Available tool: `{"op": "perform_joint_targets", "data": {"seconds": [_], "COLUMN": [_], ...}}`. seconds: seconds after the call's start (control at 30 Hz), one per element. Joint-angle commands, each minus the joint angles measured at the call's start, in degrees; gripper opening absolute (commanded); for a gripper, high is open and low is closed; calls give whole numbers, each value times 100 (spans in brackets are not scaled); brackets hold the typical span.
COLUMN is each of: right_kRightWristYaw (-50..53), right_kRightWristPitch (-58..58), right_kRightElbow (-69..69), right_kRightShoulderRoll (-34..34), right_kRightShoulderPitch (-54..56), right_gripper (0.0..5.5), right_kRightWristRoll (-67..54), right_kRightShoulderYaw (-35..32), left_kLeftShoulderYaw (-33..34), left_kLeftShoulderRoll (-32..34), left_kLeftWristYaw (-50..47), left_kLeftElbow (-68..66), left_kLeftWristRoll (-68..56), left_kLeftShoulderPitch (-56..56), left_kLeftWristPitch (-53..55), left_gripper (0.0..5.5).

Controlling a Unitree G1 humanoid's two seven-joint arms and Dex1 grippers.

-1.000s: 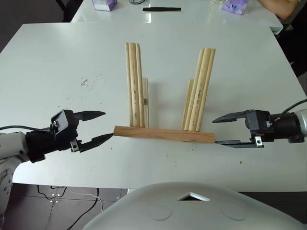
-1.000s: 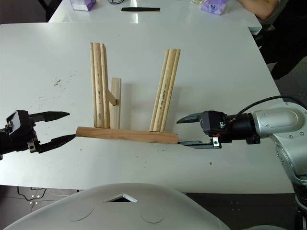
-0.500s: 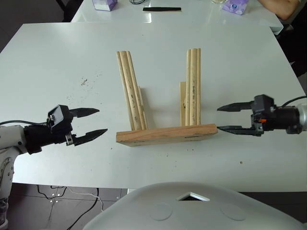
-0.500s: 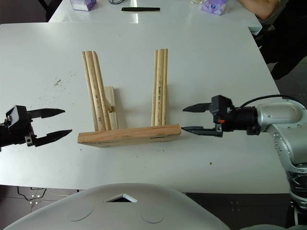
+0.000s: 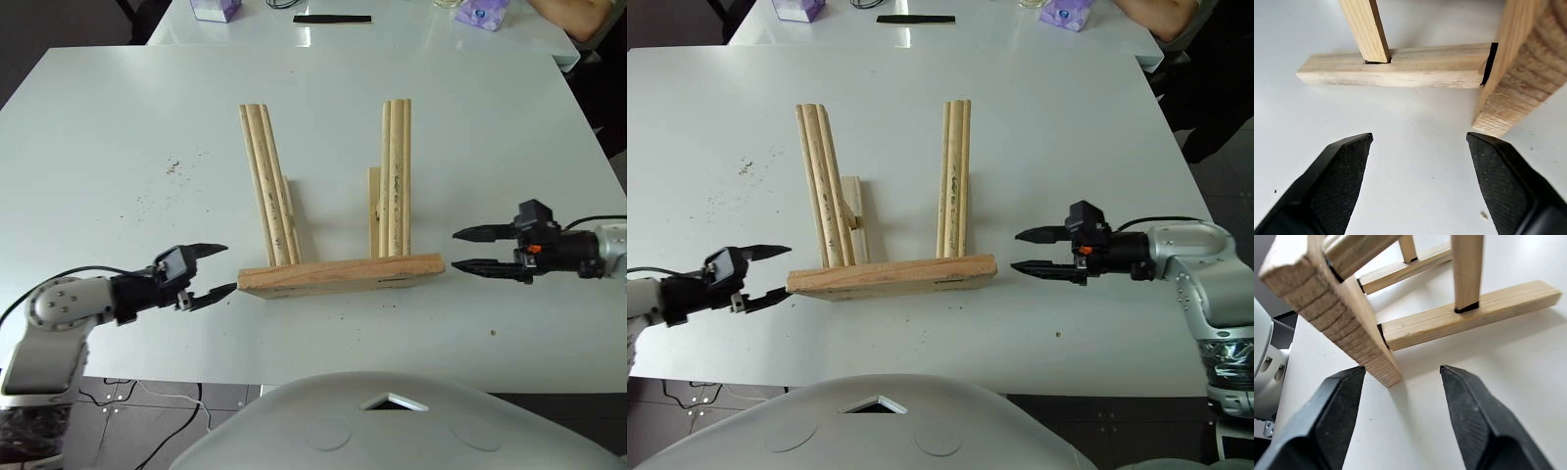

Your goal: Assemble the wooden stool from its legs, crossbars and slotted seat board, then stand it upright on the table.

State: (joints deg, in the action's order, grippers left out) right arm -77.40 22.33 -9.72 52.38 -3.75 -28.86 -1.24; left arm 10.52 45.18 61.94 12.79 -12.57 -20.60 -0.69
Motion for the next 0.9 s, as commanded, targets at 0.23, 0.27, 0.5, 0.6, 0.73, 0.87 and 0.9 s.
{"op": "perform_joint_targets", "data": {"seconds": [0.23, 0.27, 0.5, 0.6, 0.73, 0.87, 0.9], "right_kRightWristYaw": [196, 210, 267, 286, 257, 278, 298], "right_kRightWristPitch": [-516, -558, -706, -861, -975, -1080, -1075], "right_kRightElbow": [81, 121, 317, 472, 604, 669, 661], "right_kRightShoulderRoll": [-410, -447, -641, -662, -649, -718, -744], "right_kRightShoulderPitch": [48, 93, 251, 286, 294, 352, 359], "right_gripper": [283, 283, 283, 283, 283, 283, 283], "right_kRightWristRoll": [742, 789, 969, 1112, 1178, 1245, 1250], "right_kRightShoulderYaw": [921, 974, 1149, 1193, 1208, 1265, 1284], "left_kLeftShoulderYaw": [-652, -697, -908, -972, -962, -1036, -1060], "left_kLeftShoulderRoll": [-124, -101, 16, 50, 91, 303, 309], "left_kLeftWristYaw": [-76, -74, -187, -85, -34, 349, 381], "left_kLeftElbow": [-790, -848, -1406, -1339, -1138, -824, -824], "left_kLeftWristRoll": [438, 501, 869, 613, 292, -182, -204], "left_kLeftShoulderPitch": [22, -29, -127, -240, -359, -576, -549], "left_kLeftWristPitch": [-1075, -1188, -1774, -1815, -1679, -1069, -1002], "left_gripper": [359, 359, 359, 384, 414, 414, 414]}}
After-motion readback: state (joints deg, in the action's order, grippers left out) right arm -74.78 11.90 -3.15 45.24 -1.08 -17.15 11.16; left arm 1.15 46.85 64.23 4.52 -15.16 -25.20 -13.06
